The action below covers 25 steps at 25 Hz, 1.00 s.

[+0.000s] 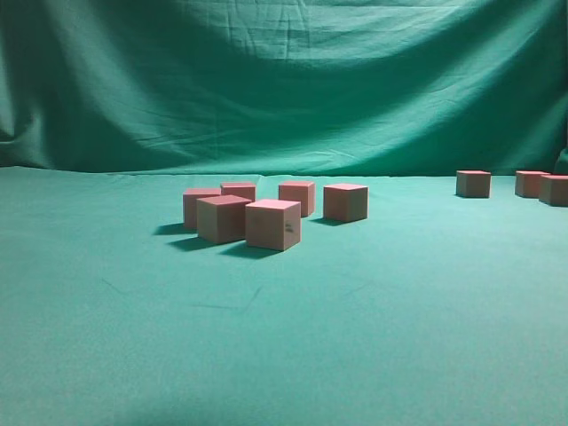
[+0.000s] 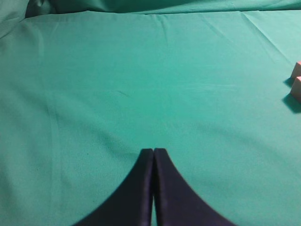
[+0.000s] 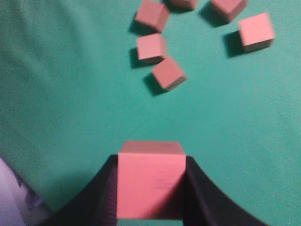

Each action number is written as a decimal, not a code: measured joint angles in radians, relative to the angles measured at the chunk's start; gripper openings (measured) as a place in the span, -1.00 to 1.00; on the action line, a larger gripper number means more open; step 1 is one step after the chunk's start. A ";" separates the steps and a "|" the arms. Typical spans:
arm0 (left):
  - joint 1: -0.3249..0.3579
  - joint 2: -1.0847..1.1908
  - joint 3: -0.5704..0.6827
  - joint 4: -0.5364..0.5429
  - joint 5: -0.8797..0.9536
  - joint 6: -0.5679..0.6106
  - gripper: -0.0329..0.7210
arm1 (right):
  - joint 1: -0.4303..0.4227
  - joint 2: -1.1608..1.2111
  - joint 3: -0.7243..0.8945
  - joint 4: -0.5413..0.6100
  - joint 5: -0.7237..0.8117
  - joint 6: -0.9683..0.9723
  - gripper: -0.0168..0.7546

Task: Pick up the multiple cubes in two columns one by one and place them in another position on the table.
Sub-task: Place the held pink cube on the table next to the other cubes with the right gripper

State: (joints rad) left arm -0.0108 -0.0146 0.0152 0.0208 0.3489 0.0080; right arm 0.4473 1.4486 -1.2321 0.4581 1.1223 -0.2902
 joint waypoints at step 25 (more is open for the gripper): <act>0.000 0.000 0.000 0.000 0.000 0.000 -0.91 | 0.369 0.264 0.056 -0.461 -0.171 0.491 -0.26</act>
State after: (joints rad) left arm -0.0108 -0.0146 0.0152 0.0208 0.3489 0.0080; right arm 0.8166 1.7123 -1.1765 -0.0032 0.9516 0.2004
